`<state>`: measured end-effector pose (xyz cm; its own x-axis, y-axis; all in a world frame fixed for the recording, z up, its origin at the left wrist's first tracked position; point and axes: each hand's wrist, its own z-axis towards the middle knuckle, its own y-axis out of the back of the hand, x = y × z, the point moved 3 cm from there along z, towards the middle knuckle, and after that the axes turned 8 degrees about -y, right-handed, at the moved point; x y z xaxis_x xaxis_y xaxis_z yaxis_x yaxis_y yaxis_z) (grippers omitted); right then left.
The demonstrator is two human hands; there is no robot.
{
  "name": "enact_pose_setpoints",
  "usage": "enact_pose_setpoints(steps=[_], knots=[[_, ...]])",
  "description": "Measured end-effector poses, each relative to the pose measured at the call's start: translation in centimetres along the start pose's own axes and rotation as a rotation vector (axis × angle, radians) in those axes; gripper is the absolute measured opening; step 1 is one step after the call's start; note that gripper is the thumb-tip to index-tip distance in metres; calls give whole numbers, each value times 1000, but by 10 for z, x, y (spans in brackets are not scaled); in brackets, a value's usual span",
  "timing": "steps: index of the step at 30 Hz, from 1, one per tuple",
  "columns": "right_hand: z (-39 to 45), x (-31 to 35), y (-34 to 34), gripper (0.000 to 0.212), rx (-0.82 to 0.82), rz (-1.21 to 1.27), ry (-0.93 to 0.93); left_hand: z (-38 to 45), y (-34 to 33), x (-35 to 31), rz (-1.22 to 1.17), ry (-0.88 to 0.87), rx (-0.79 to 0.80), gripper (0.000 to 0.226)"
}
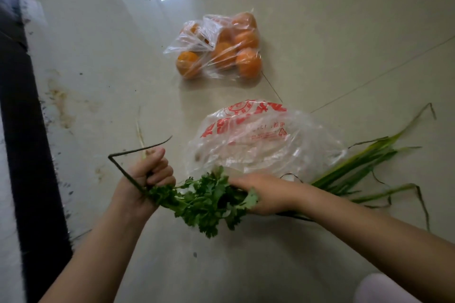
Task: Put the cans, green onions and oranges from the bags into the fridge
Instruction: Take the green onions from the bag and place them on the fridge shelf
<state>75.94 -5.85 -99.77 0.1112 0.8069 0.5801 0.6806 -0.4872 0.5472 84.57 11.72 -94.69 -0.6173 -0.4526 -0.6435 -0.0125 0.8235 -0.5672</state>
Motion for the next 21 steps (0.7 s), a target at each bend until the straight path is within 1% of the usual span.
enact_pose_setpoints(steps=[1, 3, 4, 5, 6, 7, 8, 10, 11, 12, 13, 14, 15, 16, 17, 19, 20, 21], knots=[[3, -3, -5, 54, 7, -50, 1, -1, -3, 2, -20, 8, 40, 49], [5, -12, -6, 51, -42, -165, -28, 2, 0, 5, -112, 49, 115, 39], [5, -16, -5, 50, -59, -214, -60, 6, 4, 8, -168, 102, 161, 28], [4, -21, -4, 47, -73, -251, -101, 6, 1, 9, -254, 158, 234, 11], [5, -26, -3, 43, -88, -284, -142, 6, 2, 0, -204, 145, 209, 14], [5, -31, -2, 39, -103, -307, -178, 7, 11, -8, -132, 117, 132, 30], [6, -35, 0, 35, -109, -314, -210, 6, 15, -13, -101, 126, 138, 38], [7, -39, 2, 33, -104, -303, -252, 6, 16, -18, -46, 212, 271, 38], [7, -40, 4, 33, -106, -309, -257, 2, 8, -18, -28, 288, 320, 34], [7, -39, 6, 34, -108, -323, -256, 1, 4, -13, -36, 429, 374, 26], [8, -39, 7, 35, -111, -331, -249, 1, 6, -7, 52, 572, 329, 12], [9, -38, 8, 35, -119, -333, -244, 2, 11, -1, 288, 590, 186, 7], [10, -36, 10, 34, -128, -332, -249, -1, 14, 6, 616, 562, 47, 12], [9, -33, 13, 31, -138, -327, -257, -3, 11, 12, 846, 521, -61, 11], [7, -29, 17, 29, -156, -320, -259, -4, 4, 18, 971, 475, -115, 12], [2, -21, 25, 25, -231, -289, -215, 3, -5, 32, 1177, 334, -139, 26], [-2, -18, 29, 24, -293, -260, -180, 7, -8, 38, 1280, 267, -126, 31], [-4, -16, 31, 24, -366, -220, -145, 9, -10, 43, 1374, 245, -99, 32]])
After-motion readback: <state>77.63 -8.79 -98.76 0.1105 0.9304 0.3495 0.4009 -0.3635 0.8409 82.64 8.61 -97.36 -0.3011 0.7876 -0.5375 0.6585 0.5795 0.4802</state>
